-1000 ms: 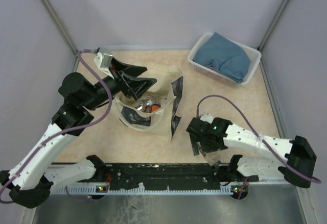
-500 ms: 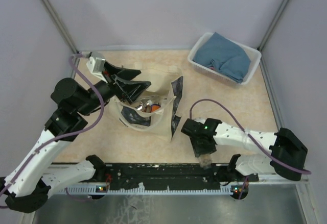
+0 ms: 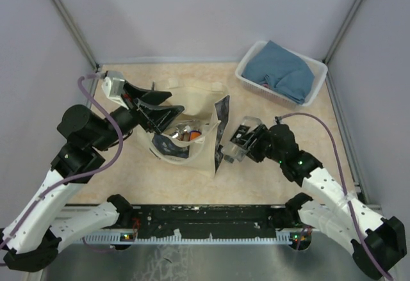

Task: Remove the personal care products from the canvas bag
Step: Take out the care product from the center of the board.

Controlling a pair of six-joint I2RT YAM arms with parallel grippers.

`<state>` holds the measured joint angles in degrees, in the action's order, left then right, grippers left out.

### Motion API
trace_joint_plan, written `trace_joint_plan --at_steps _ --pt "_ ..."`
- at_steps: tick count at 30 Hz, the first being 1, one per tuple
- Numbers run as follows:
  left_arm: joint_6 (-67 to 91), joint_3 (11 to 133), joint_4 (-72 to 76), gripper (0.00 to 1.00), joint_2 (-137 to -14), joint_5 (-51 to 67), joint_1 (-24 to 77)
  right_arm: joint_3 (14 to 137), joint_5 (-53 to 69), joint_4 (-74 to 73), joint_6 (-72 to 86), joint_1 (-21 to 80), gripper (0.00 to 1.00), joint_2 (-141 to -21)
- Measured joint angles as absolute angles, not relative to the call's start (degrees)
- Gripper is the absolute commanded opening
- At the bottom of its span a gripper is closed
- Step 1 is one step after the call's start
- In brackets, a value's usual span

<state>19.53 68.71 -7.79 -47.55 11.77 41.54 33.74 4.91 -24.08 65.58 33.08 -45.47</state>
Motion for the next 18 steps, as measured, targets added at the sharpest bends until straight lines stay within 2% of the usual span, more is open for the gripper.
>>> trace_joint_plan --at_steps 7,10,18 --pt "20.3 67.6 -9.3 0.78 -45.5 10.8 41.5 20.7 5.7 4.9 89.6 30.2 0.0 -46.3" --pt "20.6 67.7 -10.0 0.78 -44.5 10.1 41.5 17.5 3.6 11.0 97.2 30.1 0.0 -48.2" --pt "21.2 68.0 -11.9 0.77 -43.9 9.0 41.5 16.1 -10.2 32.1 114.3 30.1 0.0 -50.7"
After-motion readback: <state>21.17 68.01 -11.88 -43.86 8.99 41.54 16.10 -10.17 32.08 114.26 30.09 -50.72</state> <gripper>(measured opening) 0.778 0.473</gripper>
